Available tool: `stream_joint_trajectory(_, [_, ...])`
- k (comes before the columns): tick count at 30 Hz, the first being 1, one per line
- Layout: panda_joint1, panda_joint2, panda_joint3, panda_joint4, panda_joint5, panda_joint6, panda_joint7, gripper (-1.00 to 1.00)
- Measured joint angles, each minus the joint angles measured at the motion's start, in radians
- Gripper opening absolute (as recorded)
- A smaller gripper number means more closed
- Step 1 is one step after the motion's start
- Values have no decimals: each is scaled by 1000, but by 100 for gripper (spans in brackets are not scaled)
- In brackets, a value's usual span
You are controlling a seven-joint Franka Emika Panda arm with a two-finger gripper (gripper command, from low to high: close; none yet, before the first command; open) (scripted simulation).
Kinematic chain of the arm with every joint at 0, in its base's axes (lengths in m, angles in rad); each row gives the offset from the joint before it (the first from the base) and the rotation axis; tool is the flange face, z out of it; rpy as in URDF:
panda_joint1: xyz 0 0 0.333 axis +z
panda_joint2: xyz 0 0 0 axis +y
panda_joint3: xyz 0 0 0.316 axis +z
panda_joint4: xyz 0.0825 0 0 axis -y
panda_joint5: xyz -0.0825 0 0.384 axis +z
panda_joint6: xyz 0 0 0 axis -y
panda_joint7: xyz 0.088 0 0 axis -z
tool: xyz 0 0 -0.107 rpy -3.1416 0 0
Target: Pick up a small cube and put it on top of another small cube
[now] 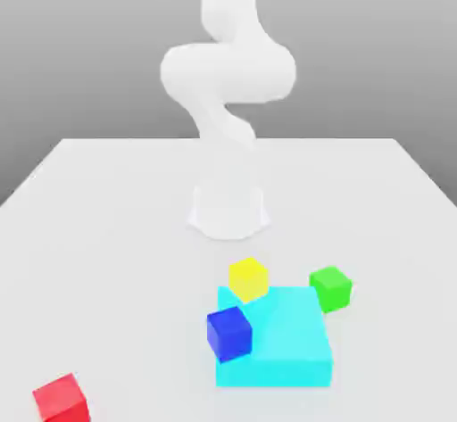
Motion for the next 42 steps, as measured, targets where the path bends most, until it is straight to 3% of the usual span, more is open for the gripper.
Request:
stream_joint_trajectory(17, [-161, 622, -62, 14, -6, 180, 278, 0])
stream_joint_trajectory(28, [-246, 1023, -107, 24, 70, 294, 400, 0])
stream_joint_trajectory(33, [-277, 1204, -85, 53, 107, 412, 394, 0])
stream_joint_trajectory(34, [-281, 1227, -82, 58, 111, 429, 392, -100])
stream_joint_trajectory(42, [-280, 1201, -84, 52, 105, 410, 396, -100])
